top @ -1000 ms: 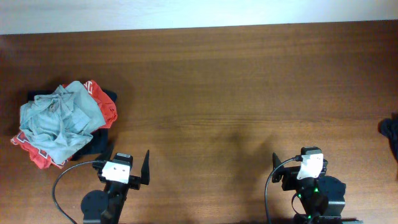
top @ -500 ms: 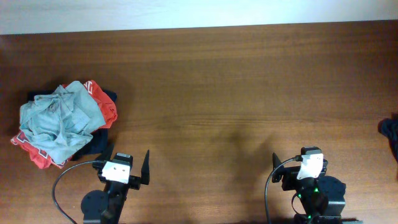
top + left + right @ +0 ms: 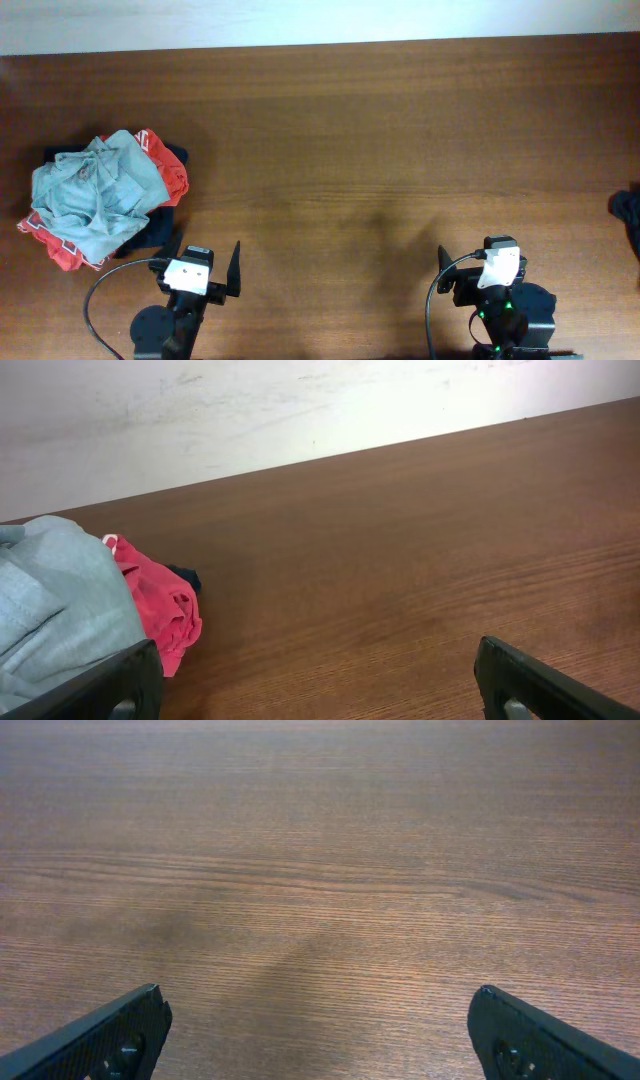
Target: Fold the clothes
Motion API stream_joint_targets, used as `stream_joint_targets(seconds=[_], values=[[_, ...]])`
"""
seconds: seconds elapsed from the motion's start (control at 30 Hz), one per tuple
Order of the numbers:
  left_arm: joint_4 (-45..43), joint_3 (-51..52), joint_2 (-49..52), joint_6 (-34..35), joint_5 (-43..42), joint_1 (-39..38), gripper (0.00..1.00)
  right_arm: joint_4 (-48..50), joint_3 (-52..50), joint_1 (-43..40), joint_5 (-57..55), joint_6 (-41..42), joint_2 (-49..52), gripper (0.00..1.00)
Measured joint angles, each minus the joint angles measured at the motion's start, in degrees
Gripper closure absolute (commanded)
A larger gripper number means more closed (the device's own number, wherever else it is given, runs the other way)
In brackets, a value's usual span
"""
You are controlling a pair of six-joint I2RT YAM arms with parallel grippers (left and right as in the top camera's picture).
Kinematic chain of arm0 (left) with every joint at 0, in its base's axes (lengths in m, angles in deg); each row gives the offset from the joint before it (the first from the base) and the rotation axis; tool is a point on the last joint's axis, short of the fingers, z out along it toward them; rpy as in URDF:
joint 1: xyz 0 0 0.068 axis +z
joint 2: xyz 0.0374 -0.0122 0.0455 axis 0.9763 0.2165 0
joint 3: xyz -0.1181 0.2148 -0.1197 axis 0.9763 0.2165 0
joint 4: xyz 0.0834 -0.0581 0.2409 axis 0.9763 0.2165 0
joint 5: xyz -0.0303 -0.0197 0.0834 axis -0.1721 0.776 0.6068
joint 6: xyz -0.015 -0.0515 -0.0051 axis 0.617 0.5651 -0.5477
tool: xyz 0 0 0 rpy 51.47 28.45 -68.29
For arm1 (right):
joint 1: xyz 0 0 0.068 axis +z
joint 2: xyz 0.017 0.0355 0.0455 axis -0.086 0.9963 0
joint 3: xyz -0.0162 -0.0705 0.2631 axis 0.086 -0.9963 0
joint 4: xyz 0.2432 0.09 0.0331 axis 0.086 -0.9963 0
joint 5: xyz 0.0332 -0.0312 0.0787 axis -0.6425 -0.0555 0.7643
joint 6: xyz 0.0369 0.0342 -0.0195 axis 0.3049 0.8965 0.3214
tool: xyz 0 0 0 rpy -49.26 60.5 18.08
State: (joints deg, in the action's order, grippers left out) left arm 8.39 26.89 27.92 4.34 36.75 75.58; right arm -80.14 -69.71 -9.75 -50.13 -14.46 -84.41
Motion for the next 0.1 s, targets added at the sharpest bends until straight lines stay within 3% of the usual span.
stream_joint_targets(seconds=[0.1], values=[[0.0, 0.0, 0.0, 0.0, 0.0, -0.02, 0.01, 0.0, 0.0, 0.0, 0.02, -0.02, 0.0, 0.01]])
